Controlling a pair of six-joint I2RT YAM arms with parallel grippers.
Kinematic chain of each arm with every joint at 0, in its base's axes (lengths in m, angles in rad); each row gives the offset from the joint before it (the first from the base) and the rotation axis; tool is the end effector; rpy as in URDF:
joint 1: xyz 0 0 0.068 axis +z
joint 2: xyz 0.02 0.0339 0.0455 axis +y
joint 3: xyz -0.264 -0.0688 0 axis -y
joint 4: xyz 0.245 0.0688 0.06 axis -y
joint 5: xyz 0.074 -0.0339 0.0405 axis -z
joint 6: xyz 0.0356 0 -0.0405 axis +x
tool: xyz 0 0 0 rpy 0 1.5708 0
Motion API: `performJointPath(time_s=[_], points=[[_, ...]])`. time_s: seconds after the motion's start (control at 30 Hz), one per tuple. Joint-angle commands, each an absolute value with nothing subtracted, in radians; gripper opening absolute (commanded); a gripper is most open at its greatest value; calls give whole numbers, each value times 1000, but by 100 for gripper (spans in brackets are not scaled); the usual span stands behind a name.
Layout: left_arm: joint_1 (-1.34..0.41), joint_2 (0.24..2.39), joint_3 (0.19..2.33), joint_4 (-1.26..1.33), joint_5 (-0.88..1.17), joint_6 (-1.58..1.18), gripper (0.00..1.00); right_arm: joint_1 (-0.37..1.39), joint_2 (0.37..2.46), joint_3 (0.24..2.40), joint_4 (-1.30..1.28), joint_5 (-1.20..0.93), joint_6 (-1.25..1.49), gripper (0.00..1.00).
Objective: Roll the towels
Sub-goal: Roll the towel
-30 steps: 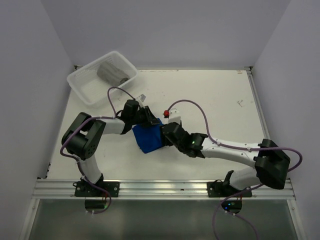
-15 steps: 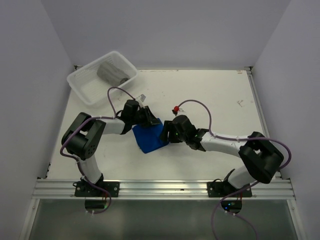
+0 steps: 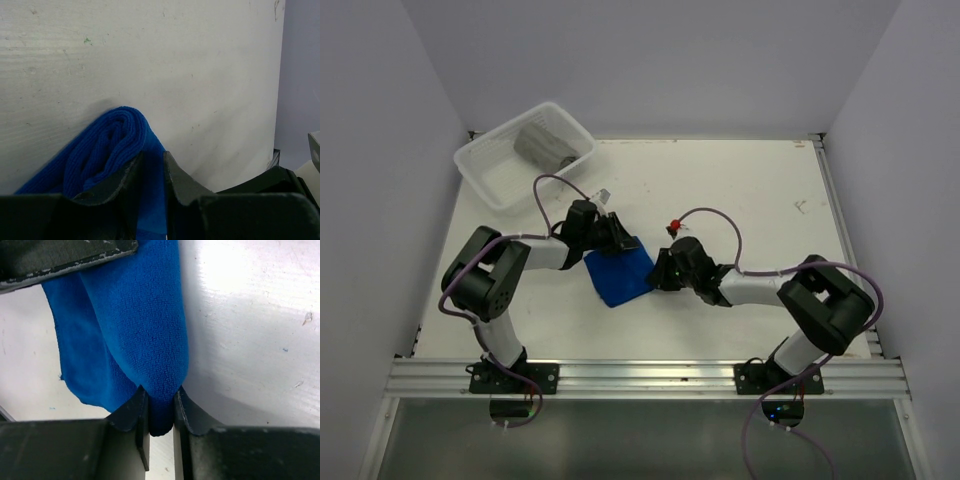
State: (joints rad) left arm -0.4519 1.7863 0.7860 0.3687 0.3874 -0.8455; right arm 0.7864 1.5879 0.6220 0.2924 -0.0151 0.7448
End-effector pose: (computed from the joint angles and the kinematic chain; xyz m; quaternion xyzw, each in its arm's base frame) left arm 0.3050 -0.1630 0.1344 -0.0857 0.8752 -0.4051 0.2502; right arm 0.2107 0.2119 0.1417 -0.0220 0.9007 0.3055 0.3080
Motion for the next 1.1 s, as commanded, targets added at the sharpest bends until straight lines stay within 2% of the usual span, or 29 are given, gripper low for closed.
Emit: performJointPath(time_s=[0.0,0.03,0.13,0.23,0.47,0.83,1.07], points=[[-433,1790,752,244,304,-808,28,820,1575,610,270,58,654,11],[-433,1787,758,233,301,-813,28,831,1575,621,255,108,622,6],[-433,1767,802,203,288,-821,29,923,1563,650,163,255,566,0],[-433,1735,830,161,275,-828,29,995,1571,725,50,510,540,0],[-433,1622,841,133,241,-856,31,1087,1649,870,-193,846,539,0],[-436,1554,839,156,279,-870,32,1272,1859,1054,-344,1149,454,0],[-469,1577,802,207,298,-888,32,1353,1960,1149,-436,1219,459,0]])
